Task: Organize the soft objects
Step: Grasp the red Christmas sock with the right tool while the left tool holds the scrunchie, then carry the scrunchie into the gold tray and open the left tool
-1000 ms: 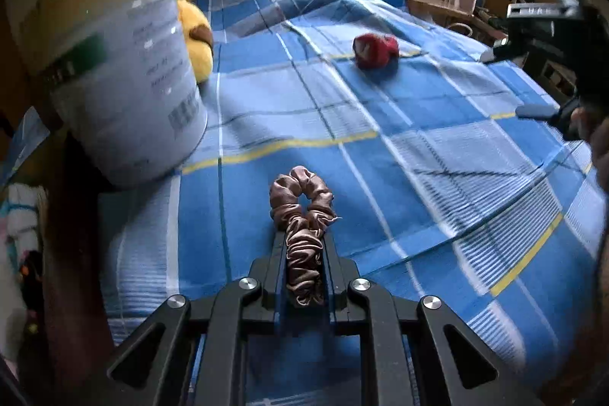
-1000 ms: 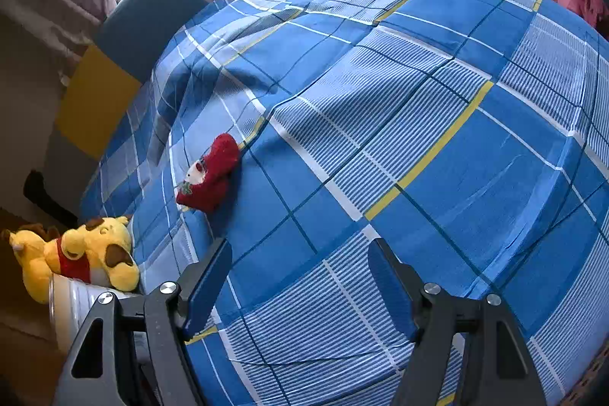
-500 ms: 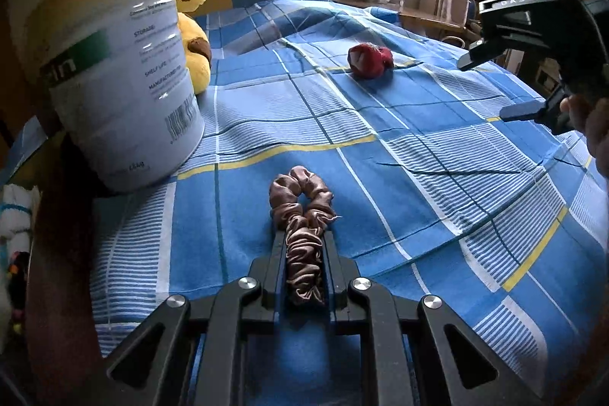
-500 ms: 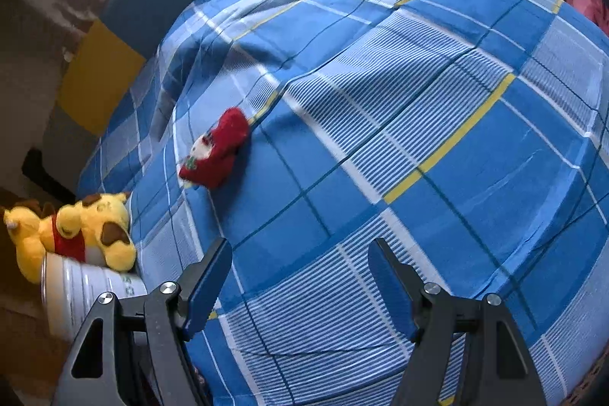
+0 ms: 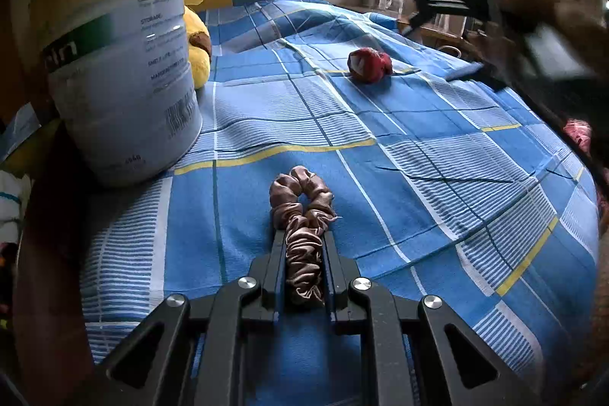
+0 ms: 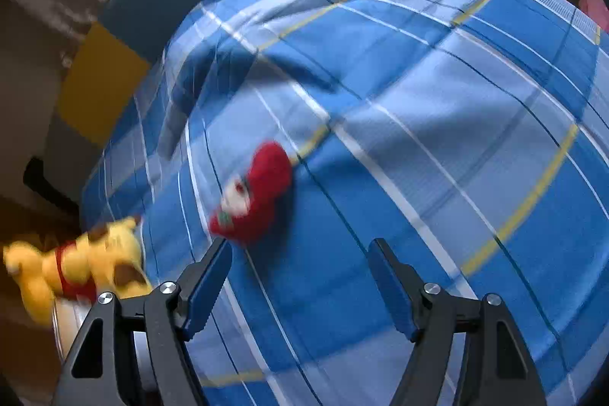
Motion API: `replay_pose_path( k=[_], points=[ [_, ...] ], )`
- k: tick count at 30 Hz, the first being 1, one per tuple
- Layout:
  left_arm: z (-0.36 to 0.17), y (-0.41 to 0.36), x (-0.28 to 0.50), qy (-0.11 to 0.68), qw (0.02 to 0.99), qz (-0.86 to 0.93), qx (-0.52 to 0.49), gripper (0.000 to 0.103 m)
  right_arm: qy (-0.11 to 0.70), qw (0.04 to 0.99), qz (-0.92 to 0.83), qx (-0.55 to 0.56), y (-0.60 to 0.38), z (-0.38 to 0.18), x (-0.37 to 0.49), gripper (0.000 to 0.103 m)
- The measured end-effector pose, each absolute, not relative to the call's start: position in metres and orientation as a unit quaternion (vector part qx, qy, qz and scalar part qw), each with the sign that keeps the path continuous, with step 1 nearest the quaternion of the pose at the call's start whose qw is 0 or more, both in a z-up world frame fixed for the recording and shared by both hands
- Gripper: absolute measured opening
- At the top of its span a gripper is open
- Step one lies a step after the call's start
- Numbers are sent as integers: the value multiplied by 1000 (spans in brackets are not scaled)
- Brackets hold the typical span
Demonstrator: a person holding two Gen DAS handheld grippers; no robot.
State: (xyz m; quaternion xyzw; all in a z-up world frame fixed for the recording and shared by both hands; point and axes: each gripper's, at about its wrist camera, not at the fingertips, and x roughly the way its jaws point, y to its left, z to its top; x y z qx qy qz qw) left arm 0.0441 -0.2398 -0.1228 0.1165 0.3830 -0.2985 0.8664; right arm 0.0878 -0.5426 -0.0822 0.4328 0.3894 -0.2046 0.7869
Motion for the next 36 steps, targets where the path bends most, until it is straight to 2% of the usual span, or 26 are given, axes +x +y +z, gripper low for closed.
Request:
replay_pose_path(
  k=[6, 11, 12, 13, 14, 16, 22, 28, 31, 33, 36],
  points=[
    [-123, -239, 44, 383, 866, -301, 114, 17, 395, 787, -216, 422, -548, -84, 140, 75],
    [-124, -239, 44, 382, 866, -301, 115, 17, 475, 771, -214, 366, -527, -109, 185, 76],
    [-124, -240, 44, 381, 866, -301, 115, 17, 491, 769, -216, 347, -520, -115, 190, 72],
    [-124, -239, 44, 381, 867, -301, 114, 17, 491, 779, -220, 323, -515, -112, 193, 59],
    [-124, -239, 44, 380, 867, -301, 115, 17, 486, 798, -203, 293, -505, -107, 195, 32],
    [-124, -239, 43, 380, 867, -301, 115, 17, 490, 806, -195, 270, -496, -100, 194, 25],
    [-124, -240, 43, 380, 867, -301, 116, 17, 509, 827, -140, 196, -466, -76, 151, 24],
    [-123, -242, 40, 378, 868, -297, 122, 17, 549, 805, -135, 180, -460, -97, 89, 25],
    [-123, -243, 39, 379, 868, -294, 126, 17, 535, 807, -129, 213, -467, -106, 74, 27],
    [-121, -243, 40, 385, 866, -294, 123, 17, 538, 806, -124, 215, -469, -109, 76, 34],
    [-116, -242, 40, 392, 862, -294, 128, 16, 539, 806, -119, 213, -472, -112, 73, 35]
  ],
)
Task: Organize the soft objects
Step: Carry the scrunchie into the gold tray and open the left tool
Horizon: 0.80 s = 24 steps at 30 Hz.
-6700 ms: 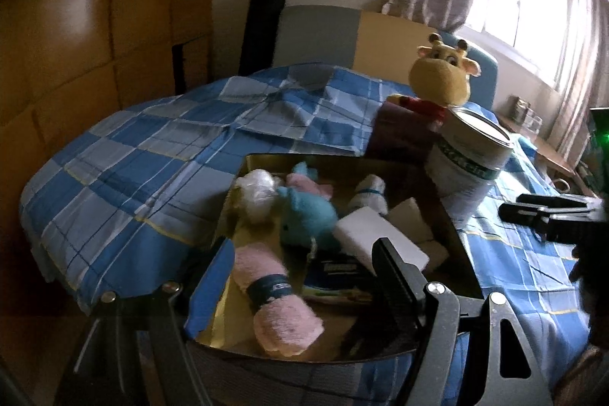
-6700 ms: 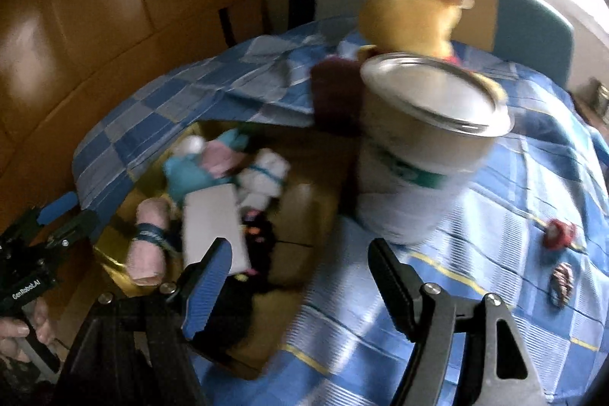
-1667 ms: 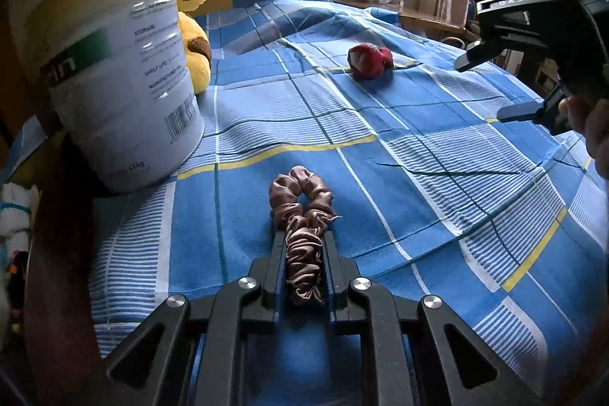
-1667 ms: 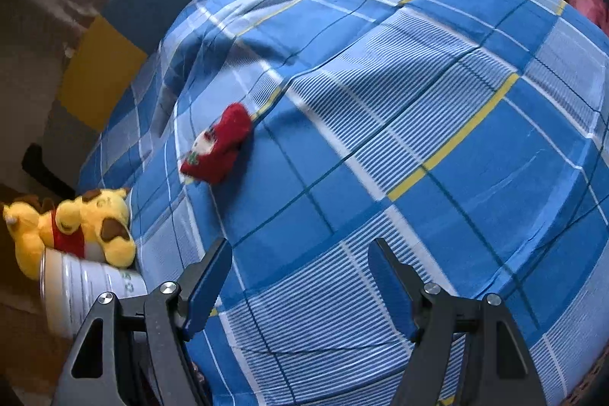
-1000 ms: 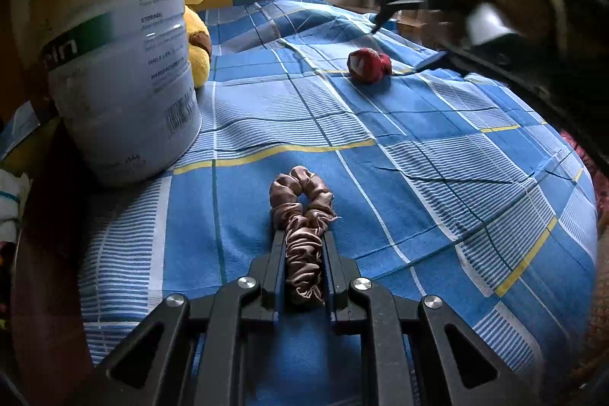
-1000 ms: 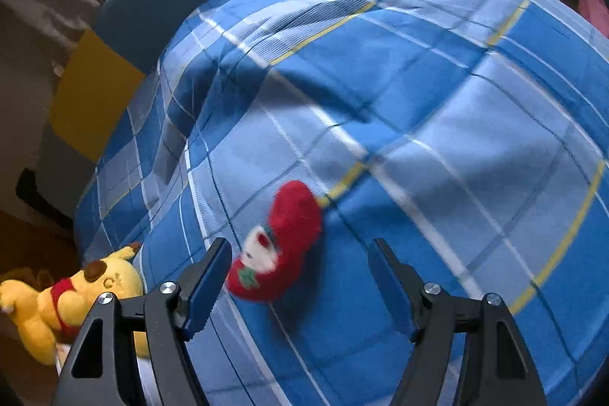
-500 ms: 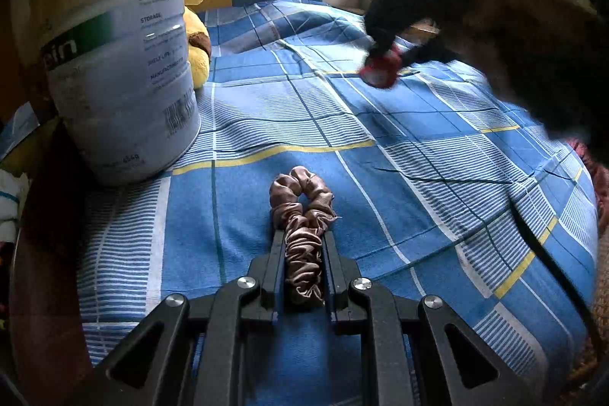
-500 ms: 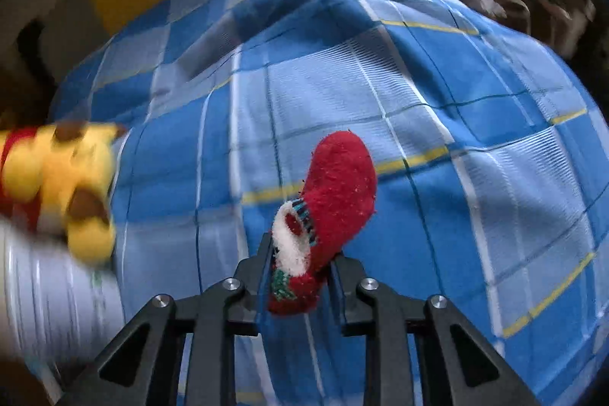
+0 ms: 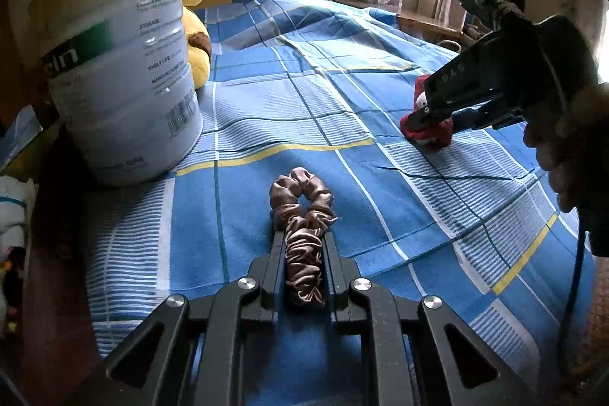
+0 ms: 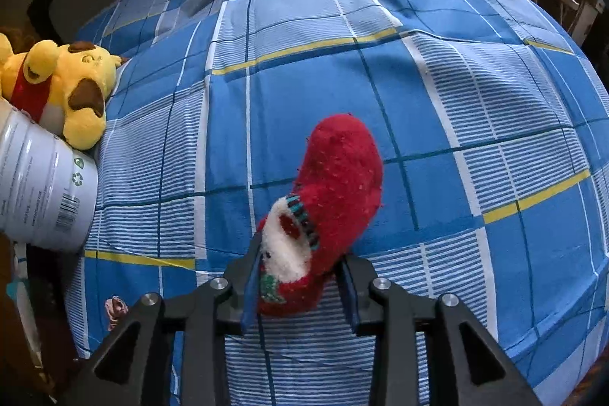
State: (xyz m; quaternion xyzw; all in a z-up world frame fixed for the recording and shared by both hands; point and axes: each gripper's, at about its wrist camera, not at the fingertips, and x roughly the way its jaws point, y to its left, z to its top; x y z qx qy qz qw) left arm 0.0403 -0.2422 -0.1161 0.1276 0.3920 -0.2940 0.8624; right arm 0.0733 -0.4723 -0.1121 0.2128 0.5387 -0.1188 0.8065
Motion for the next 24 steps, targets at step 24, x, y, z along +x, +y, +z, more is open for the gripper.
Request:
replay_pose_path(
  k=[24],
  points=[
    [-11, -133, 25, 319, 923, -203, 75, 17, 532, 820, -113, 177, -459, -113, 77, 36]
  ],
)
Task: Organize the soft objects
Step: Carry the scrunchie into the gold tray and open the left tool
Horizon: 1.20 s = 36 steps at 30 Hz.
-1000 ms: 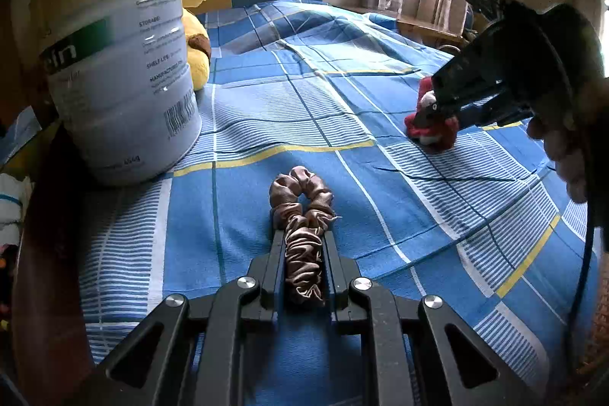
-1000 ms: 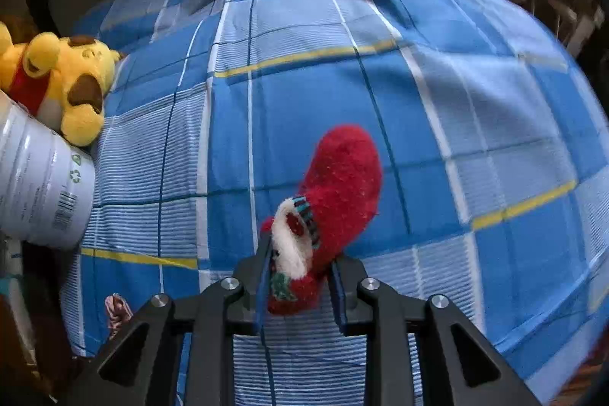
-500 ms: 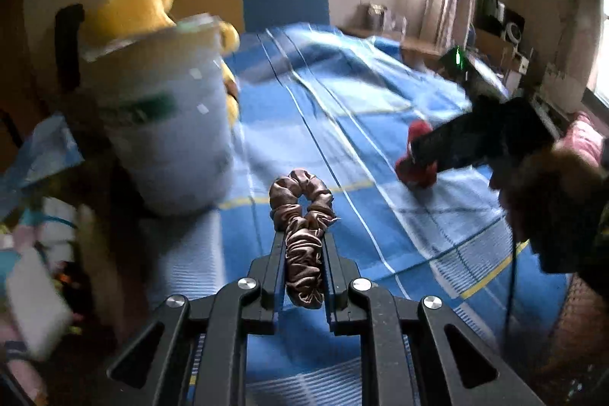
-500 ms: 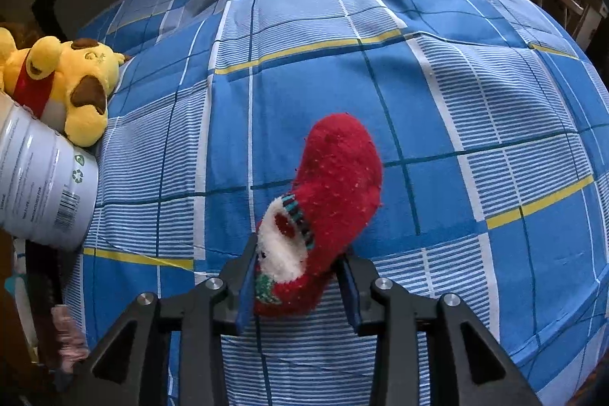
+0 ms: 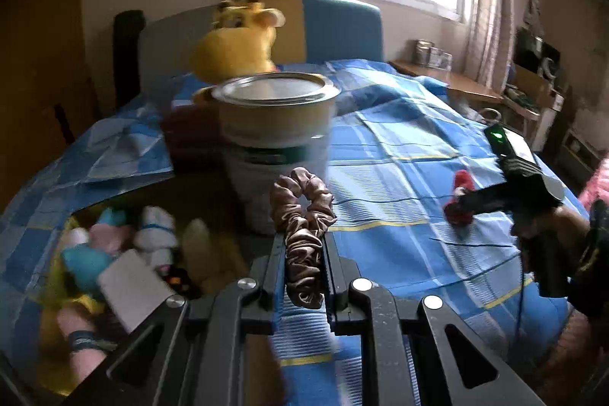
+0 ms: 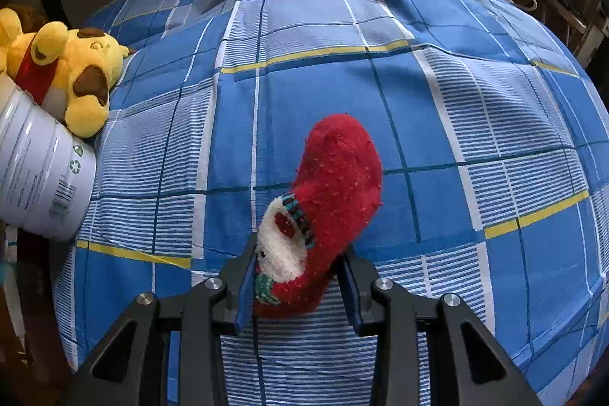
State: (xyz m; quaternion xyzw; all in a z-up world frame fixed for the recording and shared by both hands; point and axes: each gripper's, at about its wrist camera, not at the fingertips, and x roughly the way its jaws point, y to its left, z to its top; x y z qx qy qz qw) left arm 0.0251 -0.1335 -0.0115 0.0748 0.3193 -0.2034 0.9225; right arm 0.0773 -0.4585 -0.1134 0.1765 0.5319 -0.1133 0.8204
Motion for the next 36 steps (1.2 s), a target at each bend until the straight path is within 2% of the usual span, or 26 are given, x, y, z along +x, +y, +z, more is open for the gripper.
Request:
replay_pose_path(
  k=[6, 15, 18, 22, 24, 26, 32, 36],
  points=[
    [-16, -84, 41, 333, 929, -153, 46, 18, 531, 822, -115, 168, -456, -113, 77, 36],
    [-33, 35, 89, 383, 921, -42, -52, 20, 531, 824, -122, 157, -449, -112, 79, 36],
    [-47, 58, 96, 403, 912, -30, -73, 27, 531, 824, -123, 155, -448, -113, 79, 36],
    [-64, 71, 94, 422, 903, -28, -74, 60, 532, 823, -125, 155, -448, -112, 80, 37],
    [-66, 71, 92, 423, 903, -34, -70, 63, 533, 822, -128, 155, -448, -111, 81, 35],
    [-67, 69, 88, 421, 905, -35, -57, 74, 534, 819, -135, 163, -451, -109, 84, 32],
    [-60, 71, 80, 403, 914, -37, -37, 85, 526, 815, -170, 172, -458, -84, 113, 27],
    [-51, 71, 73, 385, 922, -45, -23, 93, 490, 835, -175, 178, -452, -34, 153, 26]
  ],
)
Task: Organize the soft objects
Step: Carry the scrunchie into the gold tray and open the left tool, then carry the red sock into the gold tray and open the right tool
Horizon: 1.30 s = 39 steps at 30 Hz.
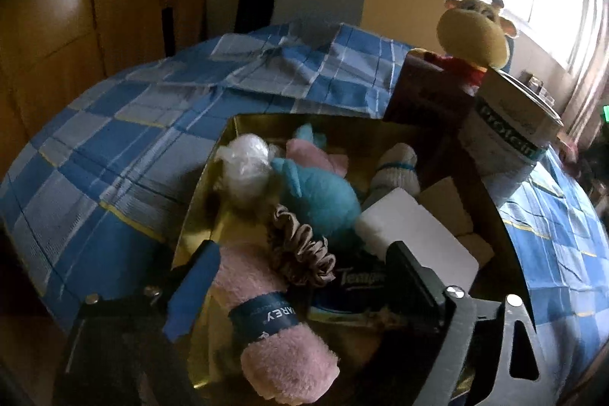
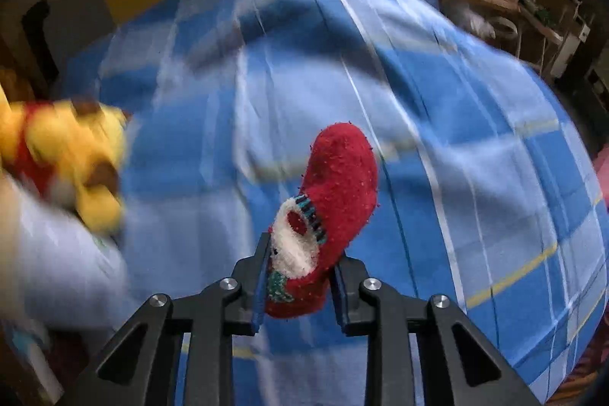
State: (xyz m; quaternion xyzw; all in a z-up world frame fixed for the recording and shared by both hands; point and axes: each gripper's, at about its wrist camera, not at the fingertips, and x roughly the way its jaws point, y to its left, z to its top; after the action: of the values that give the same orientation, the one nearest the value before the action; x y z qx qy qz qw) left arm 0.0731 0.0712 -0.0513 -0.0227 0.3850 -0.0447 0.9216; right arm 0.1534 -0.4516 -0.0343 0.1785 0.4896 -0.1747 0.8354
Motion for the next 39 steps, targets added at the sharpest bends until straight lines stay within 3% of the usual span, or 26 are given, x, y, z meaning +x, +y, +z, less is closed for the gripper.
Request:
replay_pose_path(
  k=[2, 9, 15, 22, 29, 34, 39],
  points=[
    [-47, 71, 70, 376, 926, -45, -16, 98, 466, 851, -167, 175, -440, 0, 180, 27],
    [-38, 73, 61, 365, 929, -51, -15, 103, 369, 915, -101, 126, -344, 132, 270, 26],
    [-34, 82, 57, 361, 931, -36, -23, 103, 317, 947, 36, 46, -226, 192, 294, 27],
    [-27, 100, 55, 348, 937, -5, -37, 103, 395, 890, 223, -56, -111, 106, 229, 26],
    [-23, 108, 51, 346, 936, 23, -56, 103, 499, 822, 265, -76, -81, -9, 143, 26],
    [-23, 103, 47, 350, 935, 27, -53, 103, 507, 828, 212, -111, -82, -50, 129, 27],
    [-17, 96, 37, 344, 938, 21, -47, 103, 475, 856, 158, -127, -85, -53, 129, 40]
  ],
)
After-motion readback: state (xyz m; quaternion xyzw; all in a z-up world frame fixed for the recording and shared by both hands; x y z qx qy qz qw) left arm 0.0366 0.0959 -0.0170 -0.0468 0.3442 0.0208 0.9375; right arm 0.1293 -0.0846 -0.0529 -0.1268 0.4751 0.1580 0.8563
